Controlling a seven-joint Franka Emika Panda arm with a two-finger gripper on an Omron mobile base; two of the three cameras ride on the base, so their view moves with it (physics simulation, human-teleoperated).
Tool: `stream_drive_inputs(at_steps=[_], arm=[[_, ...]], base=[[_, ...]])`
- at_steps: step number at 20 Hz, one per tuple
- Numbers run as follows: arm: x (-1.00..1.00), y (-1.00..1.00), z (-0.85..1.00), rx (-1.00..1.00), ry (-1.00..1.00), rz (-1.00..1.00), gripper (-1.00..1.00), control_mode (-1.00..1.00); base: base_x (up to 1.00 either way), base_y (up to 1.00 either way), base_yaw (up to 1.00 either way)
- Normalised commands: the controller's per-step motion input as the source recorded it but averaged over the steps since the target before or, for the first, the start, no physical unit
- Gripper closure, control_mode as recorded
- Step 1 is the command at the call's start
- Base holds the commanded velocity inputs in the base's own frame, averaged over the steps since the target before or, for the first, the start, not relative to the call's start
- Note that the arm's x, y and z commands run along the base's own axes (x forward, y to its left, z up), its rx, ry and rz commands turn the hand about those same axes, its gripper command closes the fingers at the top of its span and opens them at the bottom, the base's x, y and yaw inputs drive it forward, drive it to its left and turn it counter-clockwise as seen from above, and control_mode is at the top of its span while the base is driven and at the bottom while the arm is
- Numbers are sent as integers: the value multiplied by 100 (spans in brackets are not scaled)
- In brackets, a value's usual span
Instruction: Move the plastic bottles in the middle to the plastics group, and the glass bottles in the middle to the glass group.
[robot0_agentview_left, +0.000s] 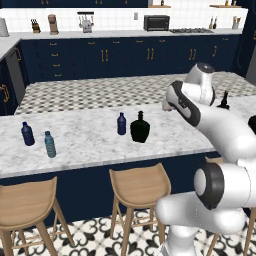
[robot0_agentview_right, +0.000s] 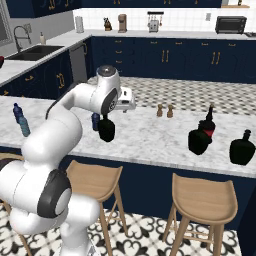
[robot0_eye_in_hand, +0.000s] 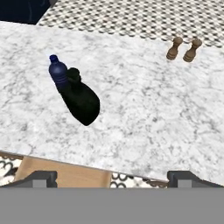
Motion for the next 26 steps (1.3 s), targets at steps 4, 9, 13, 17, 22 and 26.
stream_drive_inputs(at_steps=[4,9,13,17,22,26], arm=[[0,54,0,0,0,3,-100,-100],[0,34,0,0,0,0,-100,-100],[1,31,0,-1,0,-2,-100,-100],[5,47,0,-5,3,-9,-100,-100],[12,21,0,-2,10,-6,-100,-100],[24,21,-6,-2,6,0,-100,-100]], base=[[0,0,0],[0,0,0],[0,0,0],[0,0,0],[0,0,0],[0,0,0]])
